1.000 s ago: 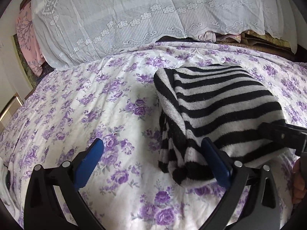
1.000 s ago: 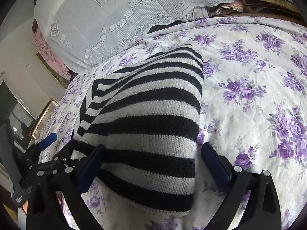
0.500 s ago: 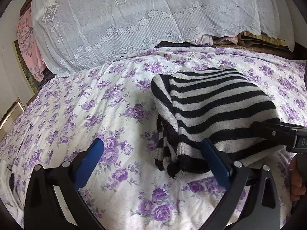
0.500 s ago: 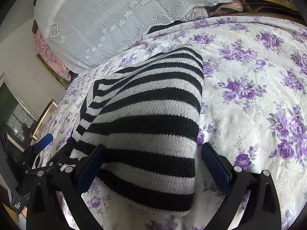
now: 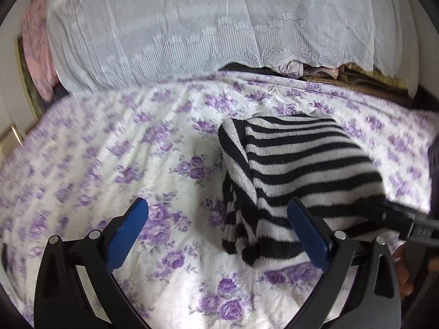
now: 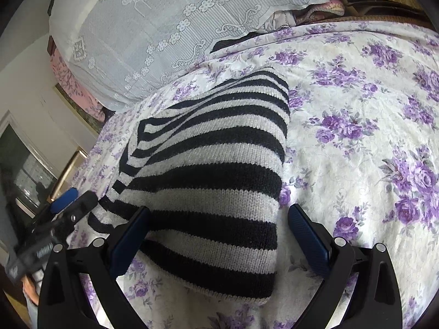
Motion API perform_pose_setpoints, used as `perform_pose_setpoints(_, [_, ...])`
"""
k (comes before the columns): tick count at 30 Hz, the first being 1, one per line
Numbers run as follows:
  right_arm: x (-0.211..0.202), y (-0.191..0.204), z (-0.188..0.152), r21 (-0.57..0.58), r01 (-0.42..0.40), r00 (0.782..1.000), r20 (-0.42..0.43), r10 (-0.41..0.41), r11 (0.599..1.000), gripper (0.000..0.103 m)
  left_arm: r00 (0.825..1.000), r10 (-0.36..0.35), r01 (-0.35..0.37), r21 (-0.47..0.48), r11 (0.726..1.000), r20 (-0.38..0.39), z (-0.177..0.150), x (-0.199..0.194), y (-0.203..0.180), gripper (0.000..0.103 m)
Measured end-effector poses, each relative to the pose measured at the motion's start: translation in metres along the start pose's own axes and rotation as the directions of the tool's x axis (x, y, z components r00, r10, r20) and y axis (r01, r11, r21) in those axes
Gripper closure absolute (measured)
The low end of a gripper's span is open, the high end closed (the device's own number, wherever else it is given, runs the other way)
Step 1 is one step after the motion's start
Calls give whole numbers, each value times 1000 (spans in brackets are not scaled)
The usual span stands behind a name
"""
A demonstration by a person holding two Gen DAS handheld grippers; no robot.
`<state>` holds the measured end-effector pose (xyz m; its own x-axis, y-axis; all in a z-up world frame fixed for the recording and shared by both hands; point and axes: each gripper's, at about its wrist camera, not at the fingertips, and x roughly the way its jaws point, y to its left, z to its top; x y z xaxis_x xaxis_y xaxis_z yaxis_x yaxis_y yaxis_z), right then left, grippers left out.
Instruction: Fold small clothes
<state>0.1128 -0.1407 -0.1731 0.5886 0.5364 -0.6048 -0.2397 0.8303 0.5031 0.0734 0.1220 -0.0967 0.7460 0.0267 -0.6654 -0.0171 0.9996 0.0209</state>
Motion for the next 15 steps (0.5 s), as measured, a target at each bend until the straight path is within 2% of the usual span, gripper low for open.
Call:
perform_pose_setpoints(3, [-3, -2, -2, 20, -15, 1000, 11, 14, 1000, 3, 991, -105, 99, -73, 992, -85, 8, 21, 8, 4])
perform_pose_setpoints(5, [-4, -2, -2, 25, -20, 1000, 13, 20, 999, 3, 967, -193, 175, -119, 977, -167, 6, 45, 11, 4])
perform_pose_setpoints(6, [-3, -2, -2, 26, -20, 1000, 13, 20, 999, 3, 948, -239, 209, -154, 966, -210, 2, 61, 12, 4])
perform_pose_setpoints(7, [-3, -2, -2, 25, -18, 1000, 11, 17, 1000, 3, 937, -270, 231, -187, 955, -221, -4, 69, 15, 4])
perform_pose_setpoints(9, [-4, -2, -3, 23, -13, 1000, 10, 13, 1000, 3, 906, -369, 306, -281, 910, -207, -10, 79, 28, 4])
perform_pose_setpoints(11, [-3, -2, -3, 25, -14, 1000, 10, 14, 1000, 3, 890, -407, 341, -295, 893, -205, -8, 80, 30, 4])
perform_pose_setpoints(13, [-3, -2, -2, 27, -15, 1000, 9, 15, 1000, 3, 866, -456, 384, -313, 869, -203, -6, 85, 30, 4])
perform_pose_setpoints(15, [-3, -3, -2, 29, -17, 1000, 9, 17, 999, 3, 861, -459, 391, -292, 873, -219, -3, 92, 24, 4])
